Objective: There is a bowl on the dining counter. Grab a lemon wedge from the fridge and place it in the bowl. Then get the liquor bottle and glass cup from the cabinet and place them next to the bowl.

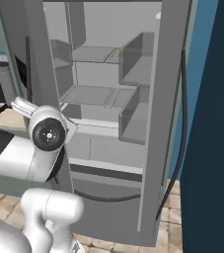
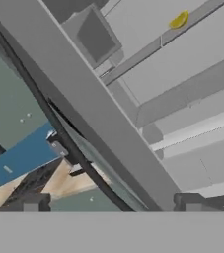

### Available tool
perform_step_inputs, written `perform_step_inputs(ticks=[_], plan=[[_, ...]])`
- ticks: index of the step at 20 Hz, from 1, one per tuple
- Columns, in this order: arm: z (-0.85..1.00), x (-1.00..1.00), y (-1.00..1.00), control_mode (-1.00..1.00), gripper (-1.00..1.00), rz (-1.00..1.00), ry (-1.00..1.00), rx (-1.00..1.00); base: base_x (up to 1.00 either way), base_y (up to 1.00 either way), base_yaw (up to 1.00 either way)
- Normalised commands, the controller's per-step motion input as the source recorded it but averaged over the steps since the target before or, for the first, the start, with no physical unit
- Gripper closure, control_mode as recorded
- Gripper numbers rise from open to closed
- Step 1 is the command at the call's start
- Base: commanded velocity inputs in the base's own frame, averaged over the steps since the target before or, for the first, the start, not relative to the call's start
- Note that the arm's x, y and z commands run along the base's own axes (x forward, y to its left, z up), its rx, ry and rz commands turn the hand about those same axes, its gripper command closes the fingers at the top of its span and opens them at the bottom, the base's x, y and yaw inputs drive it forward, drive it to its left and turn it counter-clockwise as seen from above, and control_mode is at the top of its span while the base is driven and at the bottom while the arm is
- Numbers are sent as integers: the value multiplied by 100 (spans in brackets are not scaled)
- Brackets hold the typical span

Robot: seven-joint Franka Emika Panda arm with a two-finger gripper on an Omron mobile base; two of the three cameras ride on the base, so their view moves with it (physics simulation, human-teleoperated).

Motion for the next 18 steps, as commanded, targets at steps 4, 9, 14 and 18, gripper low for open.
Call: perform_step_inputs(ticks=[4, 9, 14, 18], plan=[[-5, 24, -20, -100, -100, -2, 9, 27, 0, 0, 0], [-2, 36, -20, -100, -100, 0, 12, 30, 0, 0, 0], [0, 58, -2, -100, -100, 0, 14, 26, 0, 0, 0], [0, 67, 0, -100, -100, 0, 15, 21, 0, 0, 0]])
